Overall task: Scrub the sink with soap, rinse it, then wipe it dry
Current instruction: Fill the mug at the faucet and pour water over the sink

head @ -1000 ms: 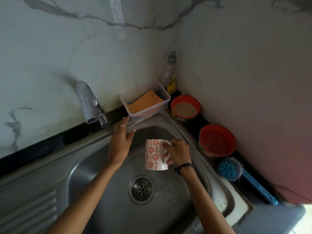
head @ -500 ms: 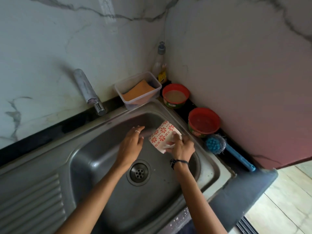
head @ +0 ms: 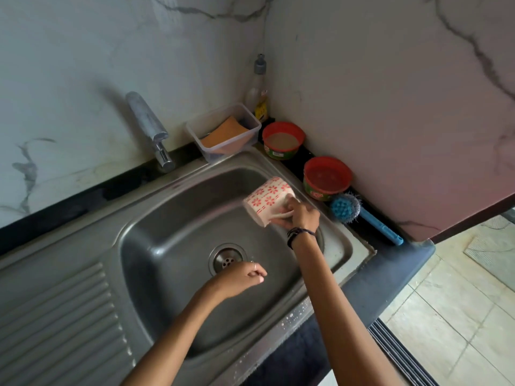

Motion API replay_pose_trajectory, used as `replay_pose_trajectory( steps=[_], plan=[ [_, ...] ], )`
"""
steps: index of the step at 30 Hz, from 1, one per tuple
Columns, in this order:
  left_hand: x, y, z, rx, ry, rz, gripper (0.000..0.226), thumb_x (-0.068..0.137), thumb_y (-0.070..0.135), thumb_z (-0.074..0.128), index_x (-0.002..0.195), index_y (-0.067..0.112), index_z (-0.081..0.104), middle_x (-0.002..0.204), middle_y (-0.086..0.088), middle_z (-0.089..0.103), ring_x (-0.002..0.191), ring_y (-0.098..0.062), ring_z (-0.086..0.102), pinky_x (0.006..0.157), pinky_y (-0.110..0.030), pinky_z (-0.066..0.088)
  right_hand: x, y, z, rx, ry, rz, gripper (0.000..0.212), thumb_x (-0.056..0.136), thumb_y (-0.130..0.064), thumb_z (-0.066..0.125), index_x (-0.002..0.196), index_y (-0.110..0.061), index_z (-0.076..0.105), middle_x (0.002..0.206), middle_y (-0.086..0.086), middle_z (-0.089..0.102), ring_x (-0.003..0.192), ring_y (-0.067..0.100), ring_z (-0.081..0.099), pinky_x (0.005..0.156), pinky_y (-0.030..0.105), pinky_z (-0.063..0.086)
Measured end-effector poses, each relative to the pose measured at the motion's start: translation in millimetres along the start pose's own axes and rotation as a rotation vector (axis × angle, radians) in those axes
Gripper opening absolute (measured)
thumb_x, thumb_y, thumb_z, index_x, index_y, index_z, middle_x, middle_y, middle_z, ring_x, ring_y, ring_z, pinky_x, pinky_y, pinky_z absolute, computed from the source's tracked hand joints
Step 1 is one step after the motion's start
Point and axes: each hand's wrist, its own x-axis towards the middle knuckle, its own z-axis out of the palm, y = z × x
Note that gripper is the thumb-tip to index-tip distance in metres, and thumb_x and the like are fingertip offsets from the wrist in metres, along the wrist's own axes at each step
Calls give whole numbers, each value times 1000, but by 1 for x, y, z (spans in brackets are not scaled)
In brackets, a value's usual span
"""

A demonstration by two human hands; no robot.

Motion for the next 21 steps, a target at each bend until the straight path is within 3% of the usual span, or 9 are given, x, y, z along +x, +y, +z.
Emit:
replay_pose_trajectory(
  steps=[4, 9, 14, 17, 19, 21],
  plan=[
    [-5, 3, 16, 77, -54, 50, 29, 93, 21, 51, 120, 15, 61, 120, -3, 63, 110, -12, 58, 97, -22, 41, -6, 16, -23, 161, 140, 23, 19, 83, -11, 67, 77, 4, 57, 70, 13, 64, 57, 22, 65, 37, 31, 52],
    [-9, 5, 20, 97, -50, 60, 30, 94, 21, 49, 121, 14, 60, 122, -3, 61, 112, -15, 56, 91, -20, 39, -31, 41, -38, 221, 165, 37, 21, 83, -10, 65, 69, 0, 53, 73, 16, 63, 59, 19, 65, 49, 42, 57],
    [-29, -6, -2, 88, 5, 23, 31, 95, 19, 48, 124, 11, 58, 126, -3, 59, 115, -13, 54, 82, -12, 34, -63, 59, -19, -173, 44, -164, 24, 83, -19, 64, 73, 3, 59, 65, 11, 65, 51, 19, 63, 44, 30, 55],
    [-38, -25, -33, 59, 89, -58, 31, 93, 18, 53, 121, 9, 61, 123, -1, 60, 115, -15, 55, 79, -12, 36, -75, 64, 0, -342, -115, -362, 17, 83, -19, 62, 76, -3, 64, 64, 11, 69, 50, 20, 66, 50, 38, 57],
    [-46, -39, -61, 21, 144, -129, 30, 91, 19, 57, 118, 6, 63, 111, 1, 62, 106, -15, 58, 73, -10, 38, -79, 67, 13, -464, -242, -467, 14, 83, -18, 62, 84, -5, 67, 69, 13, 70, 53, 19, 67, 55, 40, 58],
    [-50, -54, -90, -3, 228, -208, 27, 89, 14, 60, 112, 1, 66, 105, -9, 67, 95, -22, 62, 73, -17, 43, -75, 68, 24, -572, -342, -540, 13, 83, -20, 63, 87, -8, 67, 74, 11, 70, 61, 23, 68, 61, 41, 57]
  ],
)
